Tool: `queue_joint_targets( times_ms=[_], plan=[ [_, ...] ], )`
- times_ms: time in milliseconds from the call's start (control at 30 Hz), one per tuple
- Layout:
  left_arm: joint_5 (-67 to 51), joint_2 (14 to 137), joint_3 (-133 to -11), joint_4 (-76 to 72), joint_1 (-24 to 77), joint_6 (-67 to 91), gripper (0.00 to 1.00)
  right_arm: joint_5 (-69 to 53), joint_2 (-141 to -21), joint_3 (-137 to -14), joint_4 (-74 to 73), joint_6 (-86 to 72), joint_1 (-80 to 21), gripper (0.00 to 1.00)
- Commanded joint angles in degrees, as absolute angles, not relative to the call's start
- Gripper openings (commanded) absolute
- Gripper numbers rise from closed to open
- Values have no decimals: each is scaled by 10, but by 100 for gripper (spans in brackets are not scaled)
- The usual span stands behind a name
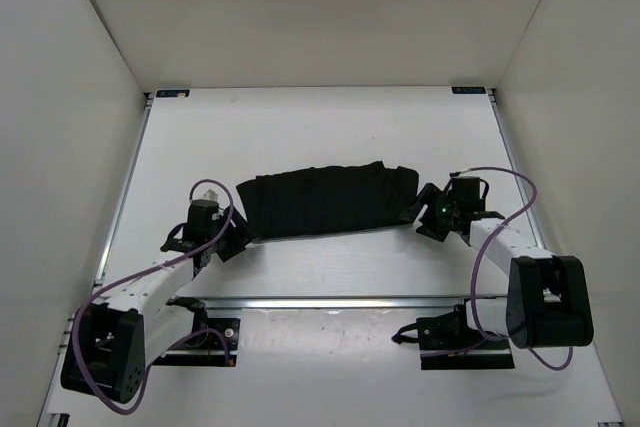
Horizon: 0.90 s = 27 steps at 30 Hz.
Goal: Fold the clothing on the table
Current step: Fold the skirt
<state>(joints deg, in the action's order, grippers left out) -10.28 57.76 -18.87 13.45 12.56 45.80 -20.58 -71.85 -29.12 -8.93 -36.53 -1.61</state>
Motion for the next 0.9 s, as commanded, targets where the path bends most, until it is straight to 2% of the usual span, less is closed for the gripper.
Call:
queue_joint_targets(
  times_ms=[0,67,167,333,400,433,467,633,767,867],
  plan=[
    [-66,581,-174,78,134,489,70,-191,-727,-282,-27,-383,-24,65],
    [-54,600,-172,61,143,499,69,-186,-733,-273,-19,-388,-24,64],
    [-31,625,-172,30,148,506,62,-176,-745,-258,9,-402,-25,57],
    [-26,659,-174,7,149,512,33,-175,-793,-256,46,-417,-27,51],
    [-22,667,-173,-19,151,514,3,-173,-802,-252,59,-424,-23,39],
    [-18,671,-171,-25,149,512,0,-173,-802,-248,79,-430,-14,17],
    [-20,674,-172,-30,152,513,0,-168,-794,-245,85,-432,-13,0],
    [-40,753,-221,-65,197,516,0,-111,-688,-264,8,-416,32,0],
    [-47,829,-257,-121,261,547,0,-112,-640,-363,-112,-343,75,1],
    [-54,879,-264,-165,297,569,0,-122,-631,-444,-166,-282,55,0]
  ],
)
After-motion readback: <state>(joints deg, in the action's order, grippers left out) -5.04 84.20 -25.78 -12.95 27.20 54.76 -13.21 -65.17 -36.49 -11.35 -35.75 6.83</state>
